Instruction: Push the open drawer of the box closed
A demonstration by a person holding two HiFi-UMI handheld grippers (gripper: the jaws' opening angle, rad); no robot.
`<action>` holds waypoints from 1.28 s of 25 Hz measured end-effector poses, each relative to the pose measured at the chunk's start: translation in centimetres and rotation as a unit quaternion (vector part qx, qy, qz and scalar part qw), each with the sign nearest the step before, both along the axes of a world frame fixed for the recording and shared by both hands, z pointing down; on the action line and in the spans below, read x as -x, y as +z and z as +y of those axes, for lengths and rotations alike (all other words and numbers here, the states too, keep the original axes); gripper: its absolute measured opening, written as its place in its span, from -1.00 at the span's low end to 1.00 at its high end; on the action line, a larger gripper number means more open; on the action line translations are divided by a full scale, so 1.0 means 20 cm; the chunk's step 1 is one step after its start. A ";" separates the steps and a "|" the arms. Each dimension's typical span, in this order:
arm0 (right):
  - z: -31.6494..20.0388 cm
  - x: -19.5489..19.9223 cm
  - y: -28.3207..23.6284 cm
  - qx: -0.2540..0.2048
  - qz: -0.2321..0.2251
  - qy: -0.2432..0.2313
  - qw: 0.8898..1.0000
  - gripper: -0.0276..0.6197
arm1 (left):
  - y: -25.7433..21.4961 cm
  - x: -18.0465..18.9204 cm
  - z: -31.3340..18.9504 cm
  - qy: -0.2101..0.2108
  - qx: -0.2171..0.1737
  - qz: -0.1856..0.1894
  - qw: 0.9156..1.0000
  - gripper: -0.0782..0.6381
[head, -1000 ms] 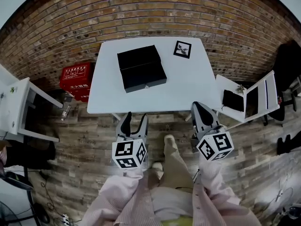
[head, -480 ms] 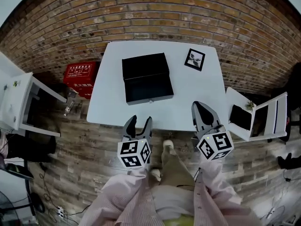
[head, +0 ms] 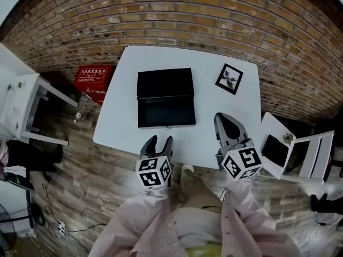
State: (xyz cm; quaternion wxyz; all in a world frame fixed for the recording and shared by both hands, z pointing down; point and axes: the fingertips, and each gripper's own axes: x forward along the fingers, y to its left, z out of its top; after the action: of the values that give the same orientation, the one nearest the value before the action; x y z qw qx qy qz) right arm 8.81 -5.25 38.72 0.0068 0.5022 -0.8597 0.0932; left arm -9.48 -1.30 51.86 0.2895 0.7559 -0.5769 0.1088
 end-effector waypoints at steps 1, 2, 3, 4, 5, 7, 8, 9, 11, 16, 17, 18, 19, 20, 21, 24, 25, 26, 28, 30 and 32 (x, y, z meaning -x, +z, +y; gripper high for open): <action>-0.03 -0.01 0.01 0.002 -0.001 -0.004 1.000 -0.91 | 0.02 -0.01 -0.02 -0.003 0.004 -0.002 1.000 -0.14; -0.05 -0.01 0.02 0.004 -0.001 -0.008 1.000 -0.91 | 0.04 -0.01 -0.03 -0.005 0.009 -0.005 1.000 -0.16; -0.07 -0.02 0.03 0.006 -0.001 -0.012 1.000 -0.91 | 0.06 -0.02 -0.04 -0.007 0.013 -0.009 1.000 -0.17; -0.08 -0.02 0.04 0.007 -0.001 -0.016 1.000 -0.91 | 0.08 -0.02 -0.05 -0.009 0.019 -0.011 1.000 -0.18; -0.09 -0.02 0.05 0.009 -0.001 -0.019 1.000 -0.91 | 0.10 -0.02 -0.06 -0.012 0.025 -0.012 1.000 -0.19; -0.11 -0.02 0.06 0.013 -0.002 -0.025 1.000 -0.91 | 0.13 -0.02 -0.07 -0.017 0.035 -0.012 0.999 -0.20; -0.12 -0.02 0.07 0.015 -0.003 -0.027 1.000 -0.91 | 0.15 -0.03 -0.07 -0.018 0.039 -0.012 0.999 -0.20; -0.13 -0.03 0.08 0.018 -0.004 -0.028 0.999 -0.91 | 0.16 -0.03 -0.08 -0.019 0.043 -0.012 0.999 -0.20; -0.14 -0.03 0.09 0.023 -0.003 -0.030 0.999 -0.91 | 0.19 -0.04 -0.10 -0.020 0.050 -0.009 0.998 -0.21; -0.16 -0.04 0.12 0.036 -0.001 -0.032 0.999 -0.91 | 0.26 -0.04 -0.14 -0.021 0.069 -0.014 0.997 -0.28; -0.17 -0.04 0.13 0.038 0.000 -0.032 0.999 -0.91 | 0.27 -0.04 -0.14 -0.024 0.071 -0.012 0.997 -0.29; -0.17 -0.05 0.13 0.040 0.001 -0.032 0.999 -0.91 | 0.28 -0.03 -0.15 -0.026 0.073 -0.012 0.997 -0.31; -0.18 -0.05 0.14 0.042 0.001 -0.033 0.999 -0.91 | 0.29 -0.03 -0.16 -0.027 0.075 -0.012 0.997 -0.32; -0.18 -0.05 0.14 0.045 0.002 -0.033 0.998 -0.91 | 0.29 -0.03 -0.17 -0.027 0.077 -0.012 0.997 -0.35; -0.19 -0.05 0.15 0.048 0.002 -0.033 0.998 -0.91 | 0.30 -0.03 -0.18 -0.027 0.078 -0.013 0.996 -0.37; -0.20 -0.04 0.18 0.056 0.003 -0.033 0.998 -0.91 | 0.31 -0.03 -0.21 -0.027 0.081 -0.016 0.996 -0.45; -0.20 -0.04 0.19 0.058 0.002 -0.032 0.998 -0.91 | 0.31 -0.02 -0.21 -0.028 0.083 -0.017 0.996 -0.48; -0.21 -0.03 0.20 0.059 0.001 -0.032 0.998 -0.91 | 0.31 -0.02 -0.21 -0.028 0.085 -0.018 0.996 -0.49; -0.22 -0.02 0.21 0.059 0.002 -0.032 0.998 -0.91 | 0.32 -0.01 -0.21 -0.027 0.086 -0.018 0.996 -0.50; -0.23 -0.01 0.21 0.060 0.001 -0.032 0.998 -0.91 | 0.32 -0.01 -0.21 -0.024 0.089 -0.016 0.996 -0.50; -0.24 0.00 0.21 0.061 -0.001 -0.031 0.998 -0.91 | 0.32 -0.02 -0.21 -0.020 0.095 -0.011 0.995 -0.52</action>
State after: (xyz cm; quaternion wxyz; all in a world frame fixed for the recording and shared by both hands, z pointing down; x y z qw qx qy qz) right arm 8.90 -10.15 42.94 0.0395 0.4737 -0.8676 0.1458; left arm -9.09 -5.45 58.27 0.3555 0.7120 -0.5825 0.1653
